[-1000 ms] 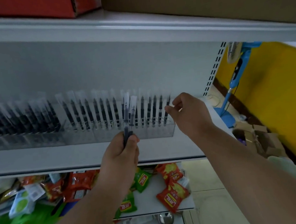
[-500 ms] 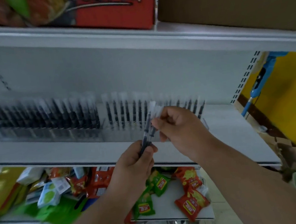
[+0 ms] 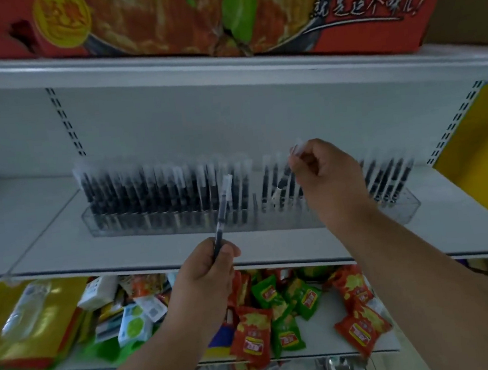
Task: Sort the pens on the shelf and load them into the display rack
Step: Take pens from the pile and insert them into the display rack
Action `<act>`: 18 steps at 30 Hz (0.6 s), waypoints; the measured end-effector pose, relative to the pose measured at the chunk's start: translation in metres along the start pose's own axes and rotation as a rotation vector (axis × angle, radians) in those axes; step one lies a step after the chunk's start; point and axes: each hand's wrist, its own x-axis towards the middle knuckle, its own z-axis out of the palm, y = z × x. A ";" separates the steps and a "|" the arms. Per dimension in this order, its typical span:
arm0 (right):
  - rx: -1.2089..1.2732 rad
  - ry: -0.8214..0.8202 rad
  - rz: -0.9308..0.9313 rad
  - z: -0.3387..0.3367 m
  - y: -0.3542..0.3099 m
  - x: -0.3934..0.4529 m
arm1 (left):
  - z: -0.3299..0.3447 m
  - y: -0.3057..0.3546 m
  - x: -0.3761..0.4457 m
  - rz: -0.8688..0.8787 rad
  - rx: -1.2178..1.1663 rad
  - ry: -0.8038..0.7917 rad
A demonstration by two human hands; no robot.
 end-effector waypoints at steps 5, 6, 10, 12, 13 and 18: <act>-0.111 -0.054 -0.015 0.014 -0.010 0.006 | -0.008 0.001 0.002 0.000 0.042 -0.056; -0.154 -0.080 -0.020 0.018 -0.013 0.008 | -0.011 0.001 0.003 -0.007 0.036 -0.064; -0.265 -0.178 0.027 0.027 -0.012 0.014 | -0.012 0.001 0.002 0.003 0.077 -0.087; -0.276 -0.207 0.070 0.035 -0.010 0.013 | -0.014 0.002 0.004 0.007 0.086 -0.088; -0.290 -0.230 0.089 0.038 -0.009 0.012 | -0.014 0.002 0.006 0.004 0.081 -0.083; -0.370 -0.219 0.156 0.038 -0.006 0.006 | -0.013 0.004 0.012 0.019 0.092 -0.071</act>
